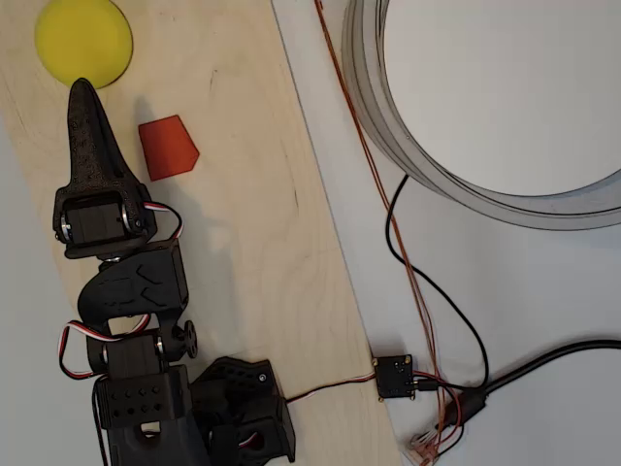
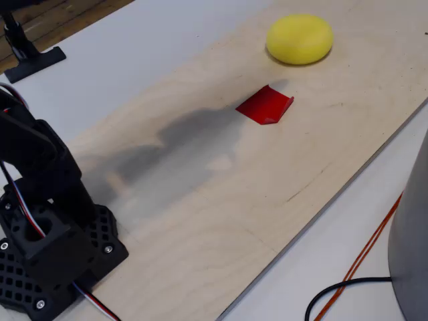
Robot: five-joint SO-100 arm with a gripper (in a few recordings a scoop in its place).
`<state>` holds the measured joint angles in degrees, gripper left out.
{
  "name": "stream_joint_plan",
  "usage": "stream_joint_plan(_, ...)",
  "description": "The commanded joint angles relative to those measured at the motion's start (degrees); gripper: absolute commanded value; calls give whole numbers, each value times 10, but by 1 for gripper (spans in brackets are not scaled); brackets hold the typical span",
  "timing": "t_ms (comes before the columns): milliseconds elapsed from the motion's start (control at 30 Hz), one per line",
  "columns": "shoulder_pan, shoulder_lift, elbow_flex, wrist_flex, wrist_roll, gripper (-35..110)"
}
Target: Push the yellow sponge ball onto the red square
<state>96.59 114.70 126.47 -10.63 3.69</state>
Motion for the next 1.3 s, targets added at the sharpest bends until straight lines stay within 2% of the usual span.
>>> stream_joint_plan(0,9,-199,24,-183,102,0)
stream_joint_plan(333,5,-199,22,-181,107,0)
stream_joint_plan(400,2,-193,-1,-135,112,1)
stream_joint_plan(567,-18,-208,-144,62,77,5)
stream_joint_plan(833,-62,-343,-384,252,43,12)
stream_joint_plan(1267,-88,-548,-628,354,61,17)
